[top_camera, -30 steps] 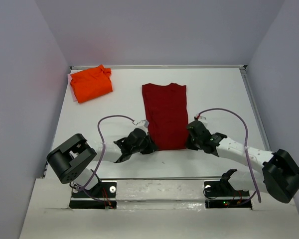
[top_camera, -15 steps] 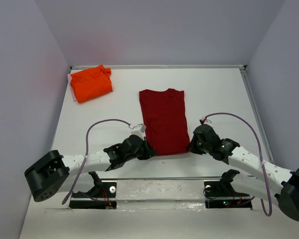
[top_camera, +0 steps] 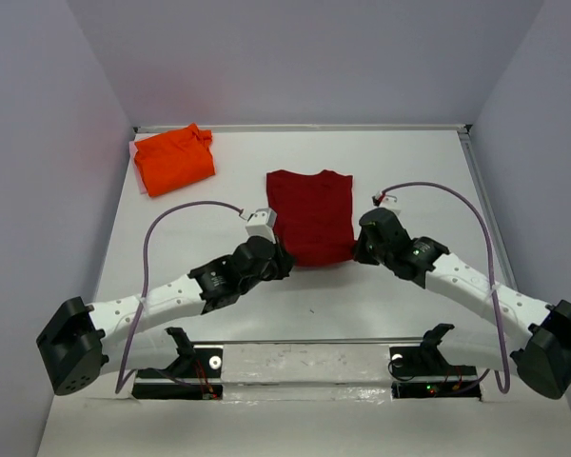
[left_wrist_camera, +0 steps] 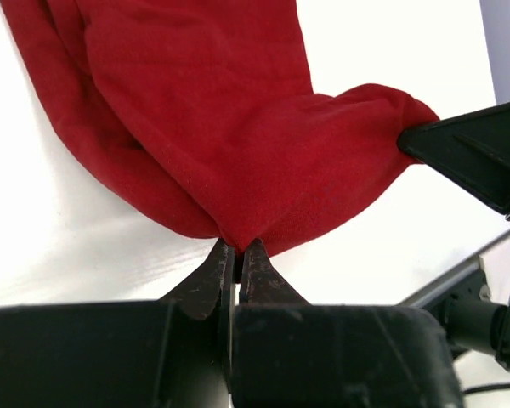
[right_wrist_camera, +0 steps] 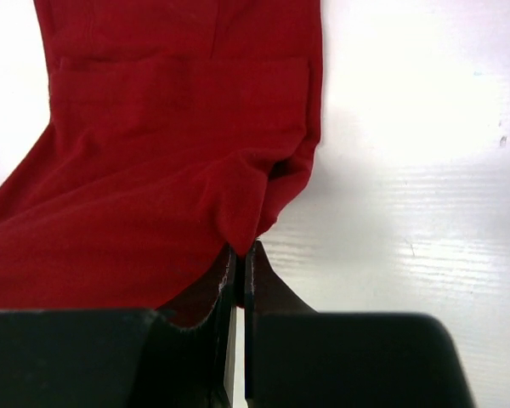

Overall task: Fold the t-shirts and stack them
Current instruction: Grab one side of the 2/3 rectangular tshirt with both arms, then fold the long partially folded tshirt into a neat square

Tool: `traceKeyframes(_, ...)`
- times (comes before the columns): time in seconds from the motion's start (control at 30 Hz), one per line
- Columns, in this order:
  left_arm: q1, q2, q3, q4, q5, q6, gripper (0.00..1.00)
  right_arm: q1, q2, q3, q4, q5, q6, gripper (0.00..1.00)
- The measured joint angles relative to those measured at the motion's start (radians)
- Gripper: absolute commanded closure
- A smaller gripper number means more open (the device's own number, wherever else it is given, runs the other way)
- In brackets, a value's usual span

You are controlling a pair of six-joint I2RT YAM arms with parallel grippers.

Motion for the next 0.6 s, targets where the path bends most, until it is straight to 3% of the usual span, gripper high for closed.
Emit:
traceKeyframes(0.33,0.035,0.067,0.147,-0.065,-0.102,0.128,1.00,0.000,0.163,0.156,0.014,0.091,-0.054,1.00)
traceKeyframes(0.6,0.136,0.103,0.219,-0.063,-0.112,0.216,1.00,0.000,0.275,0.312,0.042,0.177,-0.109,1.00)
